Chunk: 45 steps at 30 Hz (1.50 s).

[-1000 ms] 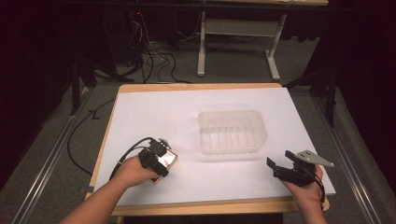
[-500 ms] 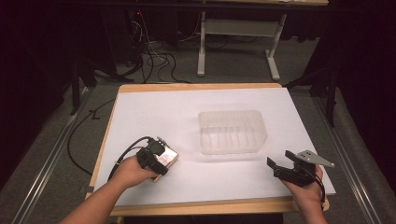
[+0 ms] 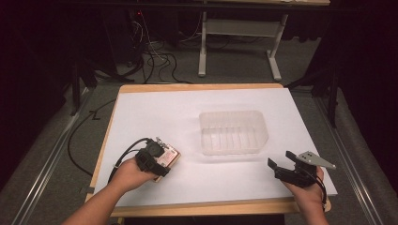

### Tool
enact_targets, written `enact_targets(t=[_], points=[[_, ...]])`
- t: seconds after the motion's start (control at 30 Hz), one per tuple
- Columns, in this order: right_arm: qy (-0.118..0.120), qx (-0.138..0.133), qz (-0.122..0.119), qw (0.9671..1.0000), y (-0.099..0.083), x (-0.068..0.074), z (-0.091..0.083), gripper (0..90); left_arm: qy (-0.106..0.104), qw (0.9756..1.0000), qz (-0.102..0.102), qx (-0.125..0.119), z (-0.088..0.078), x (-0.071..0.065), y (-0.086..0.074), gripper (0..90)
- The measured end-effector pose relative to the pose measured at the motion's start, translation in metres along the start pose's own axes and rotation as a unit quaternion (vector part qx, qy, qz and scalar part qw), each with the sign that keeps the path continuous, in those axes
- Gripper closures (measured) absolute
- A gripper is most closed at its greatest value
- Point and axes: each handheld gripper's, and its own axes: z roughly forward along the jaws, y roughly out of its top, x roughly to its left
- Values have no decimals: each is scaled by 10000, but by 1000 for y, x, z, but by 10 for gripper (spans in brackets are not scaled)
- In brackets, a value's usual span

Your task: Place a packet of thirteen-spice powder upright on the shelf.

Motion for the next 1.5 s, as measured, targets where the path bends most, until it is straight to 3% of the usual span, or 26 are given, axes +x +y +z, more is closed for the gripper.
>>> enact_targets(t=[0.3,0.43,0.5,0.63,0.87,0.97,1.0,1.2,1.27,1.33,1.37,1.47,1.5], points=[[18,-20,-20,10000,0,0,0,173,15,9988,-88,-471,-10,3,-4,315],[18,-29,-24,10000,0,0,0,174,-2,9967,-114,-803,-13,3,-10,316],[15,-29,-23,10000,-1,0,0,175,-8,9964,-112,-844,-14,3,-10,316],[28,-28,-26,10000,-1,0,0,175,15,9933,-76,-1155,-16,1,-15,316],[34,-25,-44,10000,-1,0,1,176,4,9902,-34,-1398,-19,-2,-18,317],[32,-33,-56,10000,-1,0,1,178,-41,9870,-93,-1601,-19,-4,-21,317],[36,-37,-59,10000,-1,0,0,181,-41,9870,-93,-1601,-19,-4,-21,317],[45,-78,-80,9999,-1,1,0,192,-64,9787,-209,-2039,-17,-7,-29,317],[58,-95,-81,9999,-1,1,0,194,-51,9749,-265,-2210,-17,-8,-31,317],[37,-104,-88,9999,-1,2,1,194,-40,9740,-263,-2250,-17,-8,-32,317],[13,-103,-108,9999,-1,2,1,194,-8,9707,-299,-2386,-16,-8,-33,317],[-1,-156,-125,9998,0,3,-2,194,-42,9653,-406,-2578,-16,-8,-34,317],[-1,-156,-125,9998,0,3,-2,194,-42,9653,-406,-2578,-16,-8,-34,317]])
